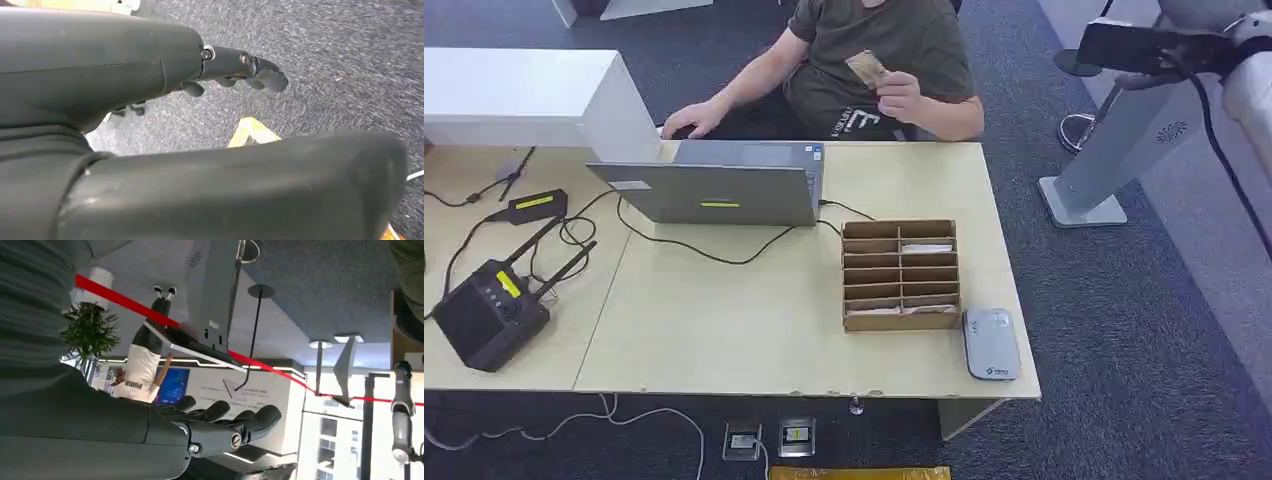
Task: Pass the card to the sensor for recognition and then transmit it.
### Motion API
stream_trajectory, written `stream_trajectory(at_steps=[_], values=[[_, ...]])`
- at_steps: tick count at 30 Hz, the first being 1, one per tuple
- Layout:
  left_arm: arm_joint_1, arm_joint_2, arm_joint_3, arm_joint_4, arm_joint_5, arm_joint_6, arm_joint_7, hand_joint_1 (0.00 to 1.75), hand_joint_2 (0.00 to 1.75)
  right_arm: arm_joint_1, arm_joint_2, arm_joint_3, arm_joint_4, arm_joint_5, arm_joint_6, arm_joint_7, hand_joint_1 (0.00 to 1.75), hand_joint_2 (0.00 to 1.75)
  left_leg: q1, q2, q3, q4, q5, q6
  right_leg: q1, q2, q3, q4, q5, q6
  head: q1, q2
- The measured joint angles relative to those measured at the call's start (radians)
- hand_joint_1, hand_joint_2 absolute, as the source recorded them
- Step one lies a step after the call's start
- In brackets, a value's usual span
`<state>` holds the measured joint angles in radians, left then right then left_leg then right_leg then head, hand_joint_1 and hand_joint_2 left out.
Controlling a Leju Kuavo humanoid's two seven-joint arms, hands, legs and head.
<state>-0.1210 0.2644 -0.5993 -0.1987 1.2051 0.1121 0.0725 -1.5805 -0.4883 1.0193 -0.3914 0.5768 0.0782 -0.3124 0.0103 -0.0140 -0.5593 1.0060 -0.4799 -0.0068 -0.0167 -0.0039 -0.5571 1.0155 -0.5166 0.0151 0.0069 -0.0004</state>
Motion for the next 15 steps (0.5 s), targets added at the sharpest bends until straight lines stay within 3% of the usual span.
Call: stream_trajectory(at_steps=[9,15], values=[[0.000,0.007,-0.019,0.005,-0.022,-0.009,-0.021,0.00,0.00,0.049,-0.026,-0.052,-0.027,0.026,0.023,0.004,0.00,1.75,0.000,0.001,0.000,0.000,0.000,0.000,0.000,0.001,0.000,0.000,0.000,0.000,0.000,0.000],[0.000,0.013,-0.030,0.008,-0.018,0.013,0.032,0.00,0.00,0.121,-0.036,-0.114,-0.094,0.048,0.048,0.031,0.00,1.75,0.000,0.001,0.001,0.000,0.000,0.000,0.000,0.002,0.000,0.000,0.000,0.000,0.000,0.000]])
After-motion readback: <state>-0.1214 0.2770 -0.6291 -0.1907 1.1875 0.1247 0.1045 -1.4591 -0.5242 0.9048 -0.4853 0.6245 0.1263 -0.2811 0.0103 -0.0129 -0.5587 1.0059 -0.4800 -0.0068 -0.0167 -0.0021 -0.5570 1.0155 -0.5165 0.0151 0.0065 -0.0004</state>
